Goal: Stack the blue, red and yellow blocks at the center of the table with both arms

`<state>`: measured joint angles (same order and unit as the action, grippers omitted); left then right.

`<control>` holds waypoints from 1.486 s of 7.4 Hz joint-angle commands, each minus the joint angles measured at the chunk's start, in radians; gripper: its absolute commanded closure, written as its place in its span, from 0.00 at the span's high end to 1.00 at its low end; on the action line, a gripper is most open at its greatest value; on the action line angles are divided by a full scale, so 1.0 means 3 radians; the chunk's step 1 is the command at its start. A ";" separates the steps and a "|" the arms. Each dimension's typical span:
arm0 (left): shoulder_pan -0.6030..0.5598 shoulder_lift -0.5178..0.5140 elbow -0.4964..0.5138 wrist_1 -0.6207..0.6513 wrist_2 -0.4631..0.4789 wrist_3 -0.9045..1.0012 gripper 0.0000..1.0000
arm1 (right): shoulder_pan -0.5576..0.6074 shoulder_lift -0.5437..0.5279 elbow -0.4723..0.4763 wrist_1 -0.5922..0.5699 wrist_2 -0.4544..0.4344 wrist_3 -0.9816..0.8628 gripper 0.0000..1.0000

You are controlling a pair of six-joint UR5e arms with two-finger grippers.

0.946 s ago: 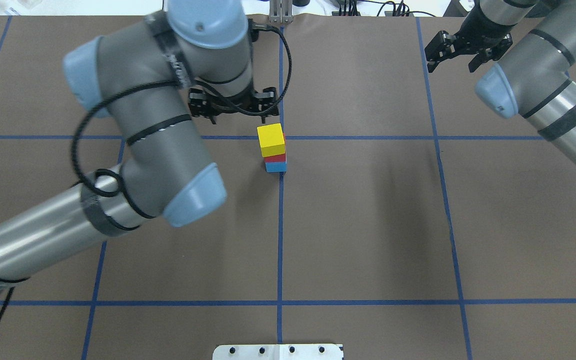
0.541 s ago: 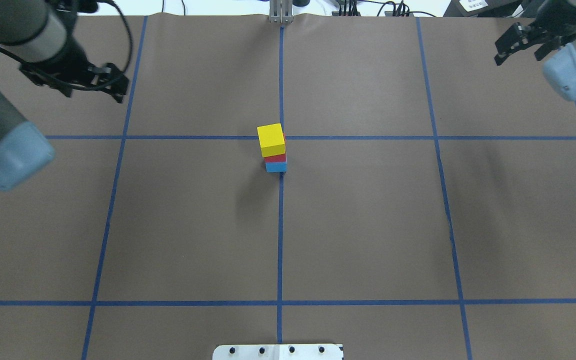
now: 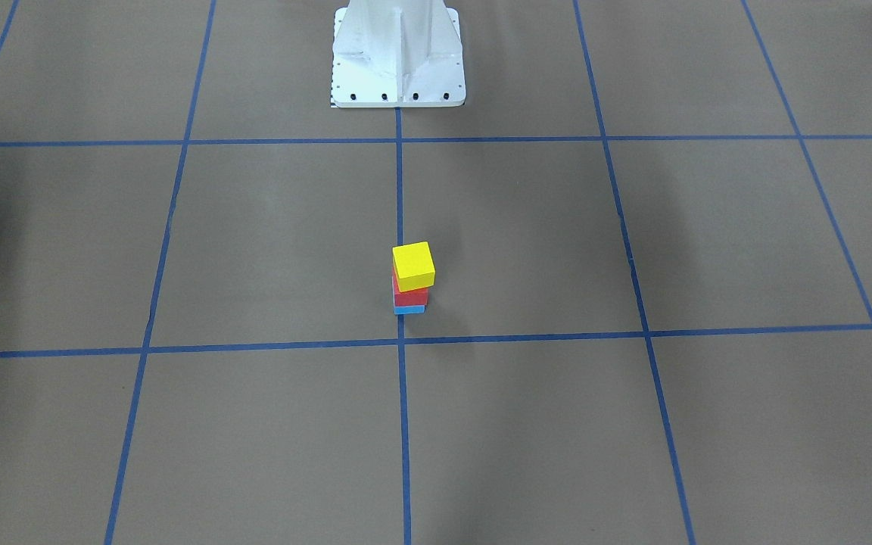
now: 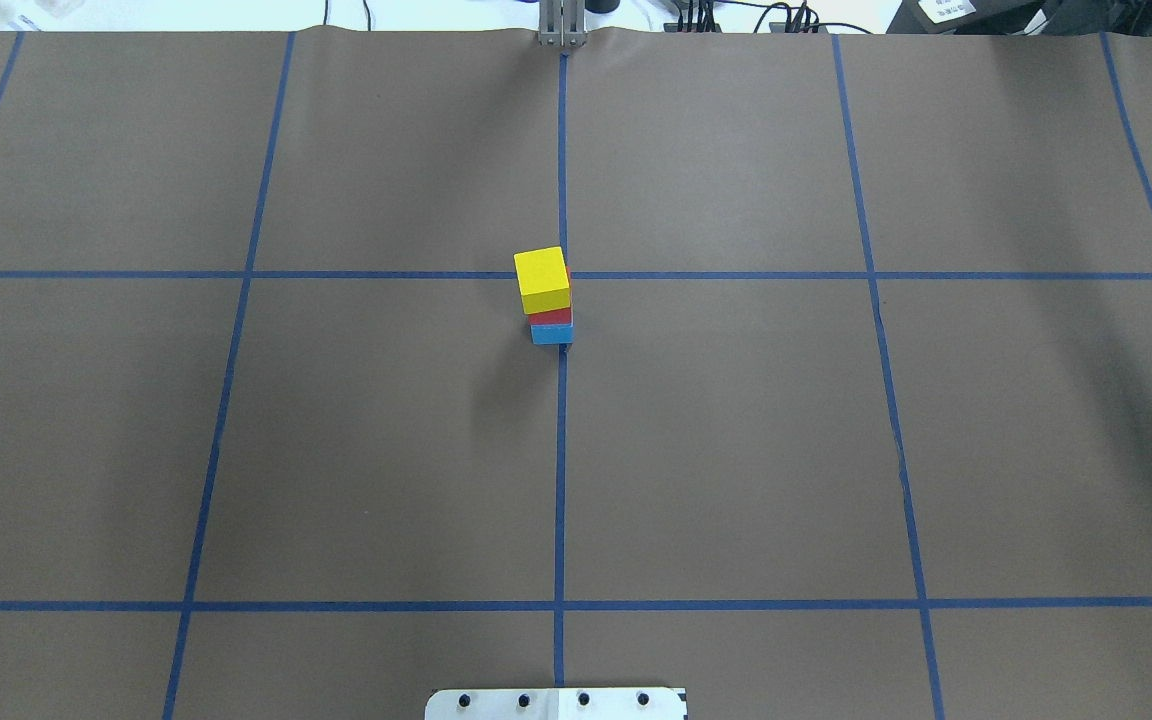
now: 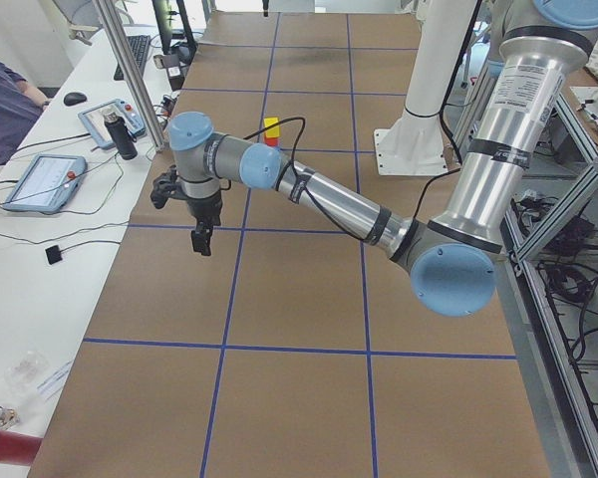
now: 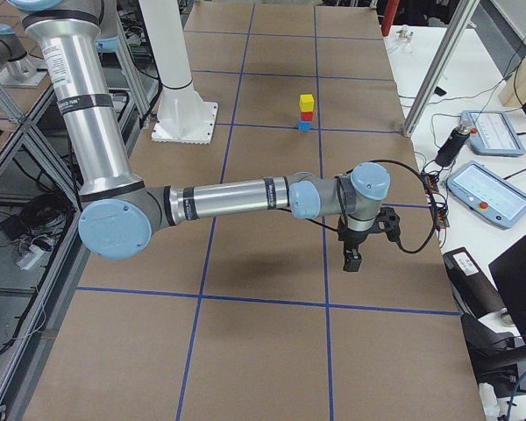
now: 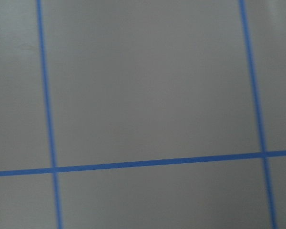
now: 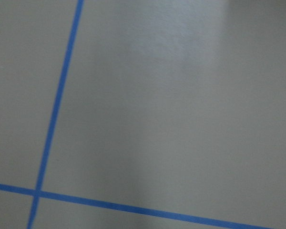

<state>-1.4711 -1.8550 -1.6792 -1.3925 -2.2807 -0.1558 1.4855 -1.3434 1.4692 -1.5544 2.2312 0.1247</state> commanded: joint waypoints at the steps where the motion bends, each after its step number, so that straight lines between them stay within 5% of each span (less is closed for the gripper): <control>1: -0.0336 0.0291 0.0406 -0.0363 -0.0027 0.0593 1.00 | 0.0120 -0.0134 -0.0050 0.0185 -0.0310 0.0151 0.99; 3: -0.0343 0.0293 0.0499 -0.0374 -0.0011 0.0601 1.00 | 0.0126 -0.0210 -0.0045 0.0196 0.0459 0.0677 0.99; 6: -0.0342 0.0686 0.0475 -0.0579 -0.0077 0.0576 1.00 | 0.0131 -0.0385 0.0047 0.0232 0.0514 0.0643 0.99; 11: -0.0307 0.0717 0.0448 -0.0600 -0.0196 0.0166 1.00 | 0.0172 -0.0425 0.0047 0.0216 0.0458 0.0638 0.99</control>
<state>-1.5640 -1.6396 -1.5477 -1.5712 -2.3437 -0.0993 1.5307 -1.4631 1.4828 -1.4881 2.3767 0.3166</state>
